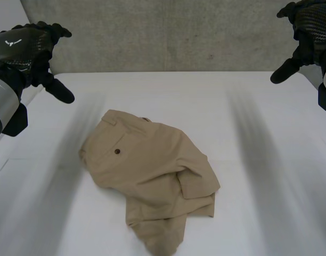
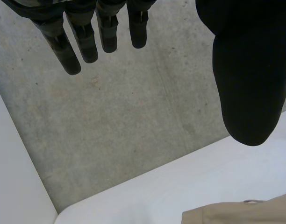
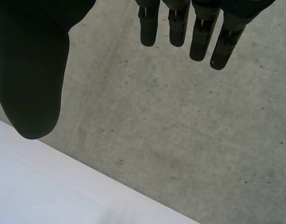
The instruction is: Fold the shorts.
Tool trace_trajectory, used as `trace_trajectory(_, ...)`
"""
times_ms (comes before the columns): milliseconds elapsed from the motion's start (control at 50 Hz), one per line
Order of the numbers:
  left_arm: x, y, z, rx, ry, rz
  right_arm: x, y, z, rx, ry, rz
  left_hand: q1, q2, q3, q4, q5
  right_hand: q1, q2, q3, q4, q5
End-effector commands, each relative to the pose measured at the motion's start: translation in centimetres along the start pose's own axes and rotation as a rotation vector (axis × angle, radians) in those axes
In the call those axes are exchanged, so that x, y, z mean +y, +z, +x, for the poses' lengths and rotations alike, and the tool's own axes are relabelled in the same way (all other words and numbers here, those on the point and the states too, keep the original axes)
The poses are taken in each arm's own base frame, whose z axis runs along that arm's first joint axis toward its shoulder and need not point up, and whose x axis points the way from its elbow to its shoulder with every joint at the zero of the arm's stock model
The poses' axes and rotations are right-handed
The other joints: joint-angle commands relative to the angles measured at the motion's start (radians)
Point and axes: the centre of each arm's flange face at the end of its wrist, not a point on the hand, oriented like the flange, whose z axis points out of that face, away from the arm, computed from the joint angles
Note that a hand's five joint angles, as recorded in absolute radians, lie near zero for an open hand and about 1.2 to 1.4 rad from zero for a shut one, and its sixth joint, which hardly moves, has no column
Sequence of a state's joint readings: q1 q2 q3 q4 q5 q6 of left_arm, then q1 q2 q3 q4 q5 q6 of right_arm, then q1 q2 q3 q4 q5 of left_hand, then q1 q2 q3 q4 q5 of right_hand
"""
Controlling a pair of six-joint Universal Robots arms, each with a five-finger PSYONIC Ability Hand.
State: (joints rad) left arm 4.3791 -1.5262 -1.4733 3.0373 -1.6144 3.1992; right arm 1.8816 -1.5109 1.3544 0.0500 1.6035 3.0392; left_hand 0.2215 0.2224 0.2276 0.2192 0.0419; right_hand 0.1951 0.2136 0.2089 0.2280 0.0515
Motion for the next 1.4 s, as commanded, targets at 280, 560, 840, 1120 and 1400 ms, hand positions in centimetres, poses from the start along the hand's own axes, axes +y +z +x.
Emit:
trace_trajectory(280,-0.8,0.1,0.0,0.003,0.003,0.025,2.0,-0.2,-0.1,0.000,-0.069,-0.070,-0.043,-0.044,-0.049,-0.041,-0.038,-0.021,-0.039,-0.034,-0.053,-0.052)
trace_trajectory(560,6.1,1.4,0.6,0.078,0.226,-0.172,5.8,-2.2,-2.5,-0.256,-0.187,-0.176,0.018,0.018,0.012,0.021,0.023,-0.021,-0.039,-0.034,-0.053,-0.052)
trace_trajectory(840,17.6,2.0,1.0,0.265,0.482,-0.323,12.2,-3.5,-3.3,-0.327,-0.237,-0.314,0.092,0.091,0.086,0.094,0.097,-0.021,-0.039,-0.034,-0.053,-0.052)
trace_trajectory(1120,21.9,6.9,-1.4,0.147,0.531,-0.305,13.7,-3.7,-3.5,-0.334,-0.233,-0.347,0.716,0.715,0.710,0.718,0.721,-0.021,-0.039,-0.034,-0.053,-0.052)
trace_trajectory(1400,13.1,14.2,-6.0,-0.261,0.566,-0.001,13.8,-3.8,-3.6,-0.334,-0.234,-0.347,1.175,1.174,1.169,1.177,1.180,-0.021,-0.039,-0.034,-0.053,-0.052)
